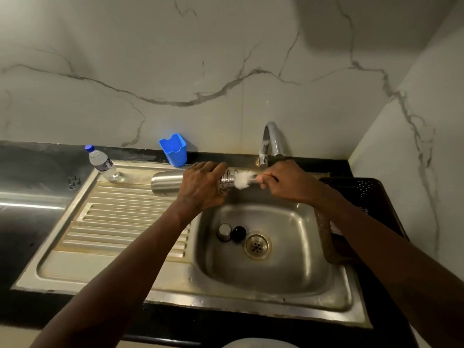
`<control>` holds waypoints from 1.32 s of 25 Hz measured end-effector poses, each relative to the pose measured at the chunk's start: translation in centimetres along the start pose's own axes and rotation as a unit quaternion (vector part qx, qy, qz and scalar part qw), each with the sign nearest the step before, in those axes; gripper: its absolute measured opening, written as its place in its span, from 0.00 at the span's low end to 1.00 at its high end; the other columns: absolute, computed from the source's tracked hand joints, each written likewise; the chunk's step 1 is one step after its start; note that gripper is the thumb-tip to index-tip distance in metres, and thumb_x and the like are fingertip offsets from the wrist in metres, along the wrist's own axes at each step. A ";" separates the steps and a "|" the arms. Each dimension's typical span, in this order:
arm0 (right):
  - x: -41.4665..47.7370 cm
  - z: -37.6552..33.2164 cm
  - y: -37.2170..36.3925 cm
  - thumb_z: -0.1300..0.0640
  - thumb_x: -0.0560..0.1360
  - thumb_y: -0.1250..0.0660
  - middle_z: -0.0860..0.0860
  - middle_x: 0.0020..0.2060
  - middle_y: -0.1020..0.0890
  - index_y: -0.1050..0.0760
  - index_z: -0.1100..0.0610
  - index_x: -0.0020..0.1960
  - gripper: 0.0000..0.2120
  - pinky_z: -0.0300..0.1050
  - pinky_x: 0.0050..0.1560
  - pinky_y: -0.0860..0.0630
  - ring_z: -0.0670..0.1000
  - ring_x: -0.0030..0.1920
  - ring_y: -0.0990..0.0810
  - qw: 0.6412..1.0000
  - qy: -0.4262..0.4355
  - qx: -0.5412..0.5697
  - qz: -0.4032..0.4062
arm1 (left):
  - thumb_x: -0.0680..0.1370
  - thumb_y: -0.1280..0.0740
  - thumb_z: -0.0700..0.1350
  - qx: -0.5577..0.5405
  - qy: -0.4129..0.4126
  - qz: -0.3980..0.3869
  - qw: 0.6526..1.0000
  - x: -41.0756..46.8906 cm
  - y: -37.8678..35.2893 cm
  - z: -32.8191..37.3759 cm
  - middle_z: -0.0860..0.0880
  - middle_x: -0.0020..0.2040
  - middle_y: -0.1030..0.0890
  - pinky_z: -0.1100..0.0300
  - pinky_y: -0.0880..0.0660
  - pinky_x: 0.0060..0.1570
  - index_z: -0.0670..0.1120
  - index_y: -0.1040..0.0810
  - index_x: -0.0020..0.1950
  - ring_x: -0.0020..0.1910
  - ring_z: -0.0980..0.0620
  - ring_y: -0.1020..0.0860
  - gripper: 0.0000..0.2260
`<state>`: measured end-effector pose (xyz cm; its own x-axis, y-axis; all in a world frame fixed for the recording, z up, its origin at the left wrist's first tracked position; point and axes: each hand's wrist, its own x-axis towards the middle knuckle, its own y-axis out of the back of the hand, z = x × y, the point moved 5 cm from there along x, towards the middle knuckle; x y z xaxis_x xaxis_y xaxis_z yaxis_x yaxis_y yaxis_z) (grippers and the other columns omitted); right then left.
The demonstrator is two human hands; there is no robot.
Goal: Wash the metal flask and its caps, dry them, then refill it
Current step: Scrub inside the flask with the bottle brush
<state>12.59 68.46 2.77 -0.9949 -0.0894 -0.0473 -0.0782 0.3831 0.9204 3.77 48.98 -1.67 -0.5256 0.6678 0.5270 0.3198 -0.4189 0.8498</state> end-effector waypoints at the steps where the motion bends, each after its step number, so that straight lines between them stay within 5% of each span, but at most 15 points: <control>1: -0.2 0.5 0.5 0.55 0.84 0.38 0.49 0.38 0.15 0.15 0.56 0.45 0.15 0.28 0.39 0.32 0.42 0.34 0.22 1.000 0.003 0.018 0.007 | 0.65 0.19 0.53 -0.002 0.002 0.001 1.000 -0.3 0.1 -0.2 0.44 0.44 0.16 0.52 0.22 0.41 0.44 0.18 0.59 0.40 0.42 0.16 0.26; 5: 1.4 -3.0 -0.5 0.57 0.84 0.40 0.55 0.46 0.16 0.17 0.59 0.52 0.13 0.45 0.52 0.24 0.51 0.44 0.19 0.994 0.057 -0.073 -0.053 | 0.64 0.18 0.52 -0.008 -0.015 0.017 1.000 0.4 0.0 1.1 0.43 0.45 0.15 0.51 0.21 0.42 0.43 0.18 0.56 0.40 0.41 0.16 0.25; 7: 1.8 -4.2 -1.4 0.55 0.85 0.40 0.55 0.42 0.16 0.16 0.59 0.51 0.14 0.49 0.48 0.22 0.52 0.41 0.20 0.997 0.045 -0.021 -0.052 | 0.65 0.19 0.54 0.001 -0.031 0.019 0.999 0.5 -0.4 1.0 0.42 0.48 0.15 0.50 0.21 0.45 0.43 0.18 0.58 0.44 0.41 0.16 0.26; 11: 0.2 0.1 -0.7 0.50 0.85 0.39 0.43 0.24 0.23 0.16 0.58 0.46 0.17 0.34 0.32 0.30 0.40 0.26 0.28 0.971 -0.081 0.211 -0.082 | 0.71 0.25 0.57 0.039 -0.050 0.038 0.997 -1.2 -0.9 -1.9 0.41 0.54 0.17 0.47 0.23 0.52 0.42 0.20 0.62 0.51 0.40 0.19 0.25; 15: 0.9 -2.6 -1.1 0.54 0.83 0.35 0.48 0.34 0.17 0.15 0.57 0.50 0.12 0.42 0.41 0.23 0.43 0.33 0.22 0.999 0.045 0.022 0.005 | 0.68 0.24 0.54 -0.034 -0.018 0.026 0.999 -0.2 -0.9 -0.6 0.44 0.48 0.16 0.49 0.20 0.47 0.44 0.18 0.58 0.45 0.42 0.17 0.23; 17: 1.3 -4.5 -2.2 0.55 0.81 0.34 0.50 0.40 0.18 0.17 0.56 0.54 0.08 0.46 0.45 0.22 0.49 0.37 0.23 0.989 0.095 -0.111 0.030 | 0.66 0.25 0.55 -0.091 -0.016 -0.024 0.995 0.4 -1.0 -0.1 0.47 0.43 0.17 0.50 0.19 0.41 0.46 0.19 0.56 0.37 0.46 0.19 0.22; 22: -0.4 -2.2 0.3 0.55 0.75 0.38 0.50 0.35 0.15 0.14 0.55 0.52 0.14 0.43 0.32 0.25 0.52 0.30 0.20 0.951 0.203 -0.132 0.193 | 0.63 0.24 0.60 -0.177 0.025 -0.216 0.960 0.1 -1.7 -3.2 0.54 0.41 0.18 0.52 0.18 0.44 0.50 0.20 0.55 0.38 0.52 0.20 0.24; 26: 0.3 -4.5 -3.3 0.60 0.70 0.27 0.52 0.34 0.16 0.16 0.58 0.52 0.10 0.42 0.35 0.33 0.53 0.31 0.19 0.951 0.231 -0.178 0.105 | 0.64 0.18 0.52 -0.190 0.016 -0.316 0.929 1.1 -2.5 -0.8 0.52 0.43 0.17 0.59 0.21 0.45 0.50 0.20 0.55 0.40 0.52 0.19 0.23; 29: 0.5 -2.9 -2.0 0.57 0.73 0.32 0.50 0.34 0.17 0.16 0.55 0.52 0.09 0.41 0.35 0.30 0.49 0.30 0.22 0.965 0.184 -0.137 0.125 | 0.64 0.19 0.54 -0.179 0.033 -0.262 0.948 1.0 -2.1 -1.6 0.52 0.43 0.17 0.58 0.20 0.44 0.50 0.20 0.56 0.40 0.52 0.19 0.24; 33: 1.1 -0.2 -0.6 0.50 0.81 0.34 0.44 0.31 0.21 0.15 0.53 0.47 0.12 0.36 0.38 0.30 0.40 0.30 0.26 0.996 0.019 0.044 0.073 | 0.67 0.22 0.54 -0.080 0.009 -0.073 0.994 0.4 -0.8 -1.8 0.48 0.44 0.16 0.56 0.23 0.42 0.47 0.19 0.59 0.40 0.46 0.17 0.23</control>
<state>11.56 67.92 2.23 -0.9930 -0.0617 0.1004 0.0594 0.4735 0.8788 1.94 48.47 -2.11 -0.5715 0.7179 0.3974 0.1102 -0.4128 0.9041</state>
